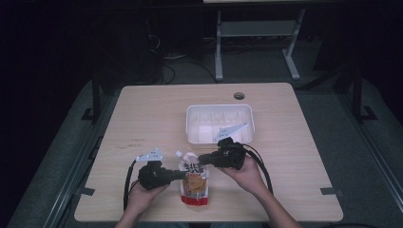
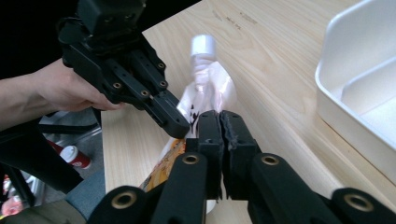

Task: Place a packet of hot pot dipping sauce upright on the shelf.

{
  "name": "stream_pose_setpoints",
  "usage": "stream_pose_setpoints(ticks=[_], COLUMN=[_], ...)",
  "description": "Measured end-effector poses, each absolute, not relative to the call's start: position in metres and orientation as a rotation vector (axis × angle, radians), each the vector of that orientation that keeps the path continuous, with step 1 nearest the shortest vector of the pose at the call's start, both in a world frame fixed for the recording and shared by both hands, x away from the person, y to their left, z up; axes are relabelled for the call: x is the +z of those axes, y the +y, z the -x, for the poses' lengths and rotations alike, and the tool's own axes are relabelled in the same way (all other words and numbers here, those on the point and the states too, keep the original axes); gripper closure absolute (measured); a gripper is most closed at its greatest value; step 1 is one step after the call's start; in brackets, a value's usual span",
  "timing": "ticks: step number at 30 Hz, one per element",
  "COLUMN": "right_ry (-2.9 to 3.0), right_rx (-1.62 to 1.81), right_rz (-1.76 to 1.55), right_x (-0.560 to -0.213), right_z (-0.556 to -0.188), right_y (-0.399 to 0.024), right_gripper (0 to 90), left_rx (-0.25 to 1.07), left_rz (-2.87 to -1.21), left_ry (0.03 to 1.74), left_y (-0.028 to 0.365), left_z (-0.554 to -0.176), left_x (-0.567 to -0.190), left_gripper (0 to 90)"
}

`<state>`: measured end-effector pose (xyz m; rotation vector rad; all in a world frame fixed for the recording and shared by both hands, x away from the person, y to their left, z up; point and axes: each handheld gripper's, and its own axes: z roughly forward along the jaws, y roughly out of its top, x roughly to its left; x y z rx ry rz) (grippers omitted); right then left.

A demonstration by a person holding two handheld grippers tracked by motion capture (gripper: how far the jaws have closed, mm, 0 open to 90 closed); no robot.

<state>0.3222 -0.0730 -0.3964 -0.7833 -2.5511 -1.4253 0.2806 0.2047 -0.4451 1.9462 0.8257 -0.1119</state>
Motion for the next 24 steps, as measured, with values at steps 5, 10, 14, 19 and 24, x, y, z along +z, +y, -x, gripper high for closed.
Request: stream_pose_setpoints(ticks=[5,10,14,19,24], right_ry=[-2.484,-2.416,-2.387,-2.362,-2.342], right_rx=[-1.433,-1.384,-1.316,-1.287,-1.32], right_rz=[0.813,0.796,0.785,0.766,0.749], right_x=[-0.405,-0.421,-0.431,-0.435,-0.431], right_z=[-0.33,-0.341,-0.346,-0.348,-0.348], right_y=[-0.079,-0.079,-0.075,-0.071,-0.076], right_gripper=[78.8,63.8,55.9,60.7,73.9], left_rx=[-0.079,-0.071,-0.065,-0.058,-0.062], left_rz=[-1.968,-1.978,-1.98,-1.985,-1.986], left_ry=[0.805,0.793,0.787,0.785,0.79], left_y=[0.201,0.199,0.198,0.198,0.2], left_z=[-0.278,-0.277,-0.276,-0.276,-0.277], left_x=[-0.442,-0.442,-0.442,-0.441,-0.443], left_gripper=[90.0,90.0,90.0,90.0,90.0])
